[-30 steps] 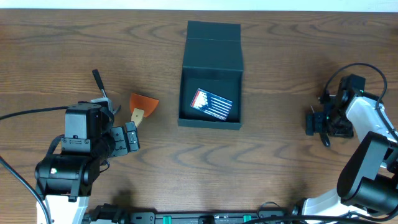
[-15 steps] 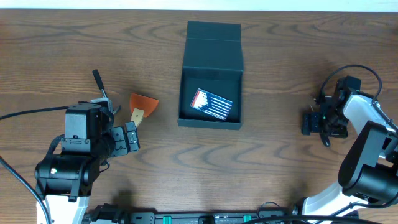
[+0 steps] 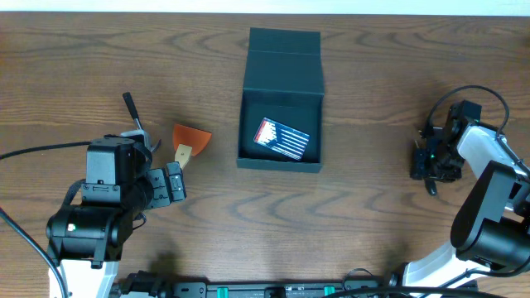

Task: Pack container
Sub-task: 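Lower the right gripper onto the yellow-handled screwdriver and grasp it, then carry the yellow screwdriver into the black box with the right gripper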

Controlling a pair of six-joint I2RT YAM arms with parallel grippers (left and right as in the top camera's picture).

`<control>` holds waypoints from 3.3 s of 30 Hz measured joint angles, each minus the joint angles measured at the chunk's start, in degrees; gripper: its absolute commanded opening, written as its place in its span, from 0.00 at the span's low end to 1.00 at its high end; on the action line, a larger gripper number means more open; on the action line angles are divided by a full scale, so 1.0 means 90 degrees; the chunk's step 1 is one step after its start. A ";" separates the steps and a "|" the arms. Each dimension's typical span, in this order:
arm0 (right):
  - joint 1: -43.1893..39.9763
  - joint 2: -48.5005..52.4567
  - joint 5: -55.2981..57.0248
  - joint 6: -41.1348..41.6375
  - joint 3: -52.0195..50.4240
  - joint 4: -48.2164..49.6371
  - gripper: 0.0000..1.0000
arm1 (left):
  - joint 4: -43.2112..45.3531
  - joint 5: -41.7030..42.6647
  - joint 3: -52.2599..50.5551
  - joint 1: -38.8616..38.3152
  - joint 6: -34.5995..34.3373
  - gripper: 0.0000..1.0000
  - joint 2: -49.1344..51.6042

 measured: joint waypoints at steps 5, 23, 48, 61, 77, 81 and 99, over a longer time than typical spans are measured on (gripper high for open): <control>0.0000 0.0000 -0.0012 0.0095 0.0002 0.0000 0.33 | 0.0000 0.0000 0.0000 0.0000 0.0000 0.99 0.0000; 0.0000 0.0000 -0.0158 0.0316 0.0019 0.0000 0.01 | 0.0000 0.0000 0.0000 0.0000 0.0000 0.98 0.0000; 0.0644 -0.0753 -0.0304 0.0333 0.0420 -0.0146 0.01 | 0.0000 0.0000 0.0000 0.0000 0.0000 0.99 0.0000; 0.3060 -0.1904 -0.0323 0.0192 0.1617 -0.0697 0.01 | -0.0002 0.0000 0.0000 0.0000 0.0000 0.99 0.0000; 0.5999 -0.0918 -0.0442 -0.1734 0.2475 0.0289 0.01 | 0.0002 0.0000 0.0000 0.0000 0.0000 0.99 0.0000; 0.5989 -0.0012 -0.0597 -0.2212 0.2472 0.0284 0.01 | 0.0002 0.0000 0.0000 0.0000 0.0000 0.99 0.0000; 0.5863 0.1020 -0.0896 -0.2810 0.2472 0.0160 0.39 | 0.0002 0.0000 0.0000 0.0000 0.0000 0.99 0.0000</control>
